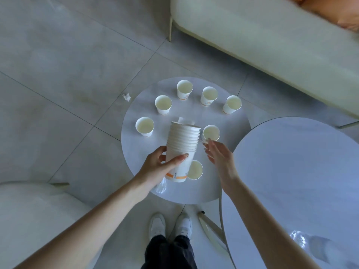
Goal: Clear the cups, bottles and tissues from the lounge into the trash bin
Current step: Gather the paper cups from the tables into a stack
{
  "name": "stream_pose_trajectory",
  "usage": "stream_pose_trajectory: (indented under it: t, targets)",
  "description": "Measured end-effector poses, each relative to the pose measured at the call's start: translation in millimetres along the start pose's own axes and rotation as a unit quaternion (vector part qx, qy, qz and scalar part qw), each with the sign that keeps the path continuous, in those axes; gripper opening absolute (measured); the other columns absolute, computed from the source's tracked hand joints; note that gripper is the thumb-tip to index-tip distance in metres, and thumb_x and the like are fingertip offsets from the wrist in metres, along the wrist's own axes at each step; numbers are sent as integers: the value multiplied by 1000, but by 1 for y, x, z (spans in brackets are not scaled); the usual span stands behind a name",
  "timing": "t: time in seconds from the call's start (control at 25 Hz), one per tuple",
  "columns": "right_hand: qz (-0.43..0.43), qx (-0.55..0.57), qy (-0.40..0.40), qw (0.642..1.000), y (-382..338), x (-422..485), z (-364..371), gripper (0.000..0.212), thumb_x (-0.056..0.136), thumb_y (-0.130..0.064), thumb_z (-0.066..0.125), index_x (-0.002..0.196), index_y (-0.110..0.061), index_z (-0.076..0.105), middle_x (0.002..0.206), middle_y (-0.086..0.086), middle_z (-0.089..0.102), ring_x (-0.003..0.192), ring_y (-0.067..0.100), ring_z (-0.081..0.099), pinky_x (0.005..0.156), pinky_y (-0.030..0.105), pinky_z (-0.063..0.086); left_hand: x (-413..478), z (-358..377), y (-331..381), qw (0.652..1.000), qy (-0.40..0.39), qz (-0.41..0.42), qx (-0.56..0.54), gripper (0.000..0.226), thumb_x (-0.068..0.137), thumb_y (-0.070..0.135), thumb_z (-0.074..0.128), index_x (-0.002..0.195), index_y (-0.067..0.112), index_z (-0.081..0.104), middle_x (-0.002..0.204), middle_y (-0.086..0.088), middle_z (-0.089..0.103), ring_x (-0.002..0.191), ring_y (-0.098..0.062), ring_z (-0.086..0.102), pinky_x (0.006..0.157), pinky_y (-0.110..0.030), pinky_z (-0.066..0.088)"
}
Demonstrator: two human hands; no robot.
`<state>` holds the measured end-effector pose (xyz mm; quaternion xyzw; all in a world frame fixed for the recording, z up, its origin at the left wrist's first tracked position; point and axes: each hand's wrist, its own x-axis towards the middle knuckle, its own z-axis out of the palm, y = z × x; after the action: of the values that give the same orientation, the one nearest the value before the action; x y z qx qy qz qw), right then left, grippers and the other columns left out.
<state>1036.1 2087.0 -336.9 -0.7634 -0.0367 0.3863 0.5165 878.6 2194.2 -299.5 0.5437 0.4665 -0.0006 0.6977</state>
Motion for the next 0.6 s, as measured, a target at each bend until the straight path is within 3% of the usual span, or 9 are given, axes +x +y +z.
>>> stream_pose_trajectory:
  t: [0.04, 0.16, 0.32, 0.44, 0.6]
  targets:
    - [1, -52, 5, 999, 22, 9, -1, 19, 87, -33, 67, 103, -24, 66, 108, -5, 68, 102, 17, 62, 90, 27, 46, 6, 0, -10, 1000, 6, -3, -3, 60, 60, 56, 77, 112, 29, 63, 103, 6, 75, 98, -10, 70, 93, -36, 54]
    - [-38, -243, -24, 969, 75, 23, 0, 61, 74, -32, 80, 129, -25, 52, 134, -8, 53, 125, 15, 48, 101, 28, 36, 24, -1, -37, 1000, 19, -17, -17, 45, 74, 49, 77, 112, 30, 64, 101, 8, 75, 91, -3, 71, 89, -31, 55]
    - [-170, -454, -80, 871, 110, 31, 5, 102, 65, -40, 84, 148, -22, 27, 158, 0, 25, 141, 23, 30, 113, 34, 24, 36, -2, -63, 999, 25, -34, -27, 35, 79, 42, 70, 112, 31, 63, 103, 10, 74, 91, -2, 70, 85, -27, 54]
    - [-175, -505, -90, 840, 126, 42, 9, 103, 69, -39, 82, 151, -21, 21, 161, 2, 19, 144, 26, 26, 115, 38, 24, 45, -3, -74, 998, 28, -46, -31, 35, 77, 43, 70, 109, 31, 63, 103, 11, 74, 95, -4, 69, 87, -28, 53]
    - [-165, -498, -97, 846, 128, 54, 15, 89, 74, -29, 80, 147, -16, 30, 152, 7, 35, 134, 29, 40, 108, 38, 33, 50, -3, -77, 998, 31, -48, -33, 38, 79, 40, 70, 114, 27, 63, 104, 9, 73, 95, -4, 69, 81, -23, 53]
